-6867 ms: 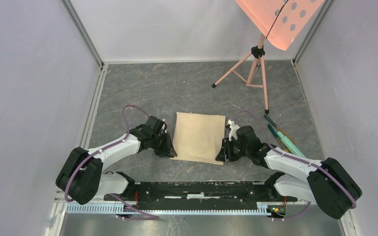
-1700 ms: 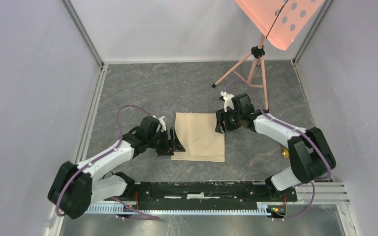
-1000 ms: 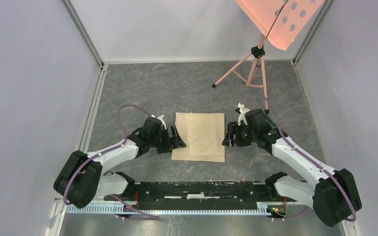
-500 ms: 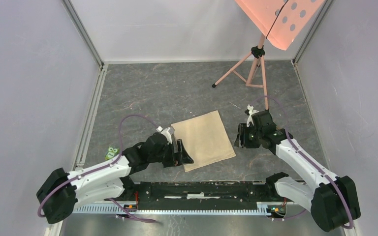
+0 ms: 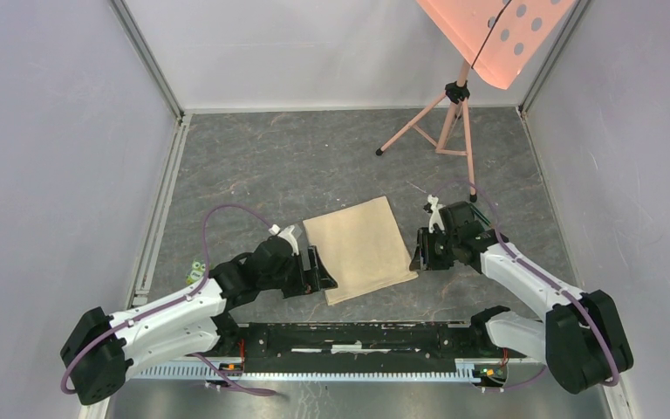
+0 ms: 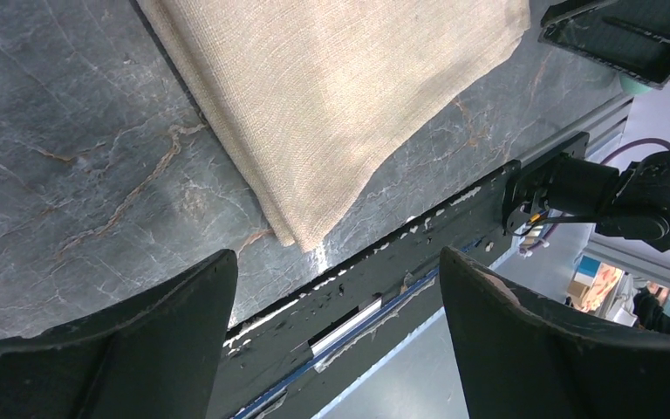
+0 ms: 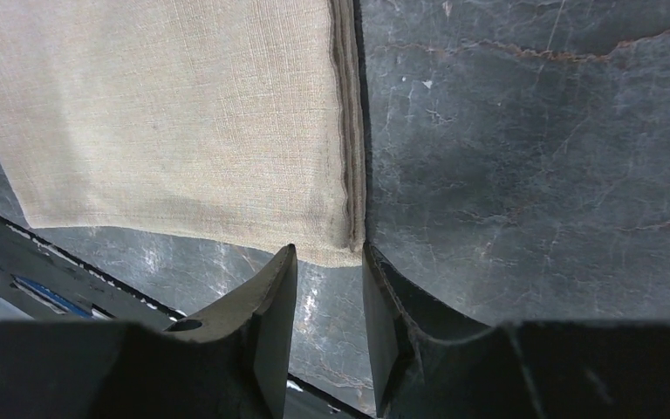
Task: Fold the napkin into a case and place the utensils inside
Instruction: Pick up the top corner of the square-folded napkin from the center of the board, then fold the square-folded napkin at the center of the board, then smooth out the upper triangle-folded napkin at the center of the board.
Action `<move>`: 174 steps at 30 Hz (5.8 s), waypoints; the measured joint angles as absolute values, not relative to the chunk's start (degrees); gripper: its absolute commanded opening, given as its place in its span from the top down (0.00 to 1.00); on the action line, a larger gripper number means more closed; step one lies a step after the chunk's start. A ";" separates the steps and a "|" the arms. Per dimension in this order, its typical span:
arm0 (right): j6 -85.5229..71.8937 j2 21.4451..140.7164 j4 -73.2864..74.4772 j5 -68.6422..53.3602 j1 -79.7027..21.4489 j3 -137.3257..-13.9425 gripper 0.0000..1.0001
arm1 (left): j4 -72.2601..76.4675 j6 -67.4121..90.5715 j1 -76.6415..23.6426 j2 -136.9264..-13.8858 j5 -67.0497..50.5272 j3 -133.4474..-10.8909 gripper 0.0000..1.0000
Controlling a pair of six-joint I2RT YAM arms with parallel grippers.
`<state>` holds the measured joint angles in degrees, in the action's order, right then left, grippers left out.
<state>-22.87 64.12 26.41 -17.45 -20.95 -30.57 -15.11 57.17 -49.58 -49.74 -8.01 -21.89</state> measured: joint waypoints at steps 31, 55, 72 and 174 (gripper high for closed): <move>-23.31 66.61 20.80 -20.58 -21.93 -28.62 0.70 | -17.50 57.14 -49.58 -49.23 -7.01 -23.20 0.08; -23.44 68.64 19.33 -19.92 -25.67 -30.09 0.99 | -17.47 57.19 -49.47 -50.85 -5.93 -23.20 0.33; -28.71 87.64 5.08 -26.39 -35.51 -48.49 0.99 | -14.61 57.23 -49.47 -59.27 -7.35 -21.43 0.48; -27.77 109.80 -8.19 -38.59 -19.81 -60.97 0.58 | -17.74 43.59 -22.09 -94.61 -18.26 -55.94 0.70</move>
